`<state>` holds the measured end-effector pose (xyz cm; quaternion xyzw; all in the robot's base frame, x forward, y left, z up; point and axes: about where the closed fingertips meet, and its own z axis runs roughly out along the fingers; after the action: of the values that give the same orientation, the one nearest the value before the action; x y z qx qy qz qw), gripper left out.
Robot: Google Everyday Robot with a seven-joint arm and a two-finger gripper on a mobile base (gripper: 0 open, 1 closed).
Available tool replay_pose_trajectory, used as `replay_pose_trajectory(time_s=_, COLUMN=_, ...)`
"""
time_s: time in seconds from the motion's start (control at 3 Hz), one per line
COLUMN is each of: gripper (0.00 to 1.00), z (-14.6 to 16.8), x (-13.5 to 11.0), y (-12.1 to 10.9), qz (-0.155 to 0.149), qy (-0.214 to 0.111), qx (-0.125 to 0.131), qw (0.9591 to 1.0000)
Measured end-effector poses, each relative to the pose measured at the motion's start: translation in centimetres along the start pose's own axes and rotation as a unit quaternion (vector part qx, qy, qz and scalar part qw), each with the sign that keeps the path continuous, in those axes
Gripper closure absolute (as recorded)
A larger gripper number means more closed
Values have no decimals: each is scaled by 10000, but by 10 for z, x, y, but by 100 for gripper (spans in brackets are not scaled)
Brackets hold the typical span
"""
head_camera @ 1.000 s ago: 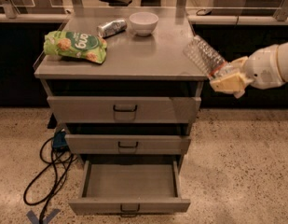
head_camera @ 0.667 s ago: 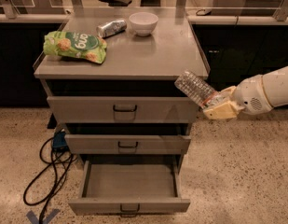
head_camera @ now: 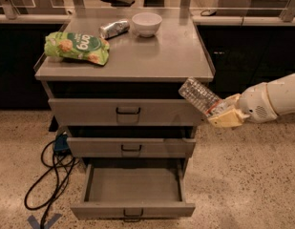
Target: Place water bottle into bottom drawer
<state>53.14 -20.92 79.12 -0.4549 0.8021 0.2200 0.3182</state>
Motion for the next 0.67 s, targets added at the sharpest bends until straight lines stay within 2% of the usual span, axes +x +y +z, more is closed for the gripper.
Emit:
replay_pose_trajectory(time_s=0.33, gripper=100, z=45, x=64, y=29, qz=243, qy=-182, qx=-625, qw=9976)
replay_pose_trajectory(time_s=0.67, gripper=100, z=124, x=166, y=85, qz=576, qy=-255, qx=-1507, qw=9866)
